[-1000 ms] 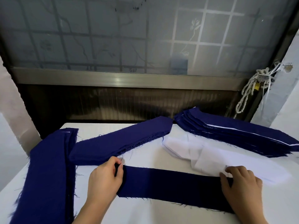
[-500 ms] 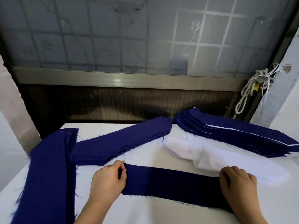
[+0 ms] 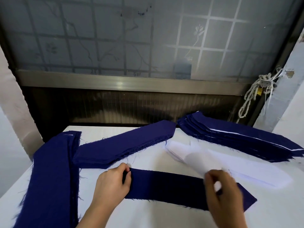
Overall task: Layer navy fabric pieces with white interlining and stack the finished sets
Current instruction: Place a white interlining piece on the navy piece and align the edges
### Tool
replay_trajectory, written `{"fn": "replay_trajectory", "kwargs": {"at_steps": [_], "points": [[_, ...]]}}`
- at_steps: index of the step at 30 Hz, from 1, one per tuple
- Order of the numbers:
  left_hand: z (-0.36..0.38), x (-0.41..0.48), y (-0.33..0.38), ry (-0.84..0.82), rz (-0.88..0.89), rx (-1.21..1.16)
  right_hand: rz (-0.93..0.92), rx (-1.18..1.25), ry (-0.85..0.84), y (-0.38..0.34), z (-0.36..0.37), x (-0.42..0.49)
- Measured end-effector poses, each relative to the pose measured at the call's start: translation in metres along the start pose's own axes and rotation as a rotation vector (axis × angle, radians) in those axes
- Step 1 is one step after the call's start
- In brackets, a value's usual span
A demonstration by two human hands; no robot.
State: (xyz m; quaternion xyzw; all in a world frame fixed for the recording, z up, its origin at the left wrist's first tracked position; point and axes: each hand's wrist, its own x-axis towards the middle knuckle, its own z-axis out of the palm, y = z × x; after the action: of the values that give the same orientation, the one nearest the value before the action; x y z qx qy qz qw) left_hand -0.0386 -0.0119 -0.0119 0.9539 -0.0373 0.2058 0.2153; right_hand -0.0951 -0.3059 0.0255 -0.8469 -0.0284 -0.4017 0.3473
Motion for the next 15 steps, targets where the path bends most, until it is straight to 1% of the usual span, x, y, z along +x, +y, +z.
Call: {"fn": "replay_trajectory", "kwargs": {"at_steps": [2,4,5,6,7,8,9,11,13,15], "points": [[0.0,-0.001,0.0,0.009,0.013,-0.002,-0.169,0.007,-0.093,-0.024,0.018,-0.017],[0.0,-0.001,-0.002,0.003,0.015,0.002,-0.384,-0.037,-0.182,-0.045,0.038,-0.033],[0.0,-0.001,-0.003,-0.005,0.016,0.006,-0.421,-0.039,-0.237,-0.051,0.045,-0.038],[0.0,-0.001,-0.003,-0.017,0.018,0.011,-0.464,-0.03,-0.225,-0.056,0.05,-0.04],[0.0,-0.001,-0.003,-0.028,0.019,0.019,-0.51,-0.054,-0.289,-0.054,0.05,-0.039],[0.0,-0.001,-0.003,-0.037,0.021,0.023,-0.509,-0.067,-0.295,-0.05,0.051,-0.036],[0.0,0.0,-0.003,-0.042,0.023,0.025,-0.486,-0.099,-0.318,-0.043,0.048,-0.031],[0.001,0.0,-0.003,-0.047,0.026,0.028,-0.272,-0.204,-0.395,-0.024,0.043,-0.018],[0.001,0.001,-0.002,-0.049,0.02,0.029,-0.074,-0.378,-0.454,-0.009,0.041,-0.007],[0.002,0.001,-0.002,-0.051,0.016,0.025,0.041,-0.364,-0.552,0.006,0.042,-0.001]]}}
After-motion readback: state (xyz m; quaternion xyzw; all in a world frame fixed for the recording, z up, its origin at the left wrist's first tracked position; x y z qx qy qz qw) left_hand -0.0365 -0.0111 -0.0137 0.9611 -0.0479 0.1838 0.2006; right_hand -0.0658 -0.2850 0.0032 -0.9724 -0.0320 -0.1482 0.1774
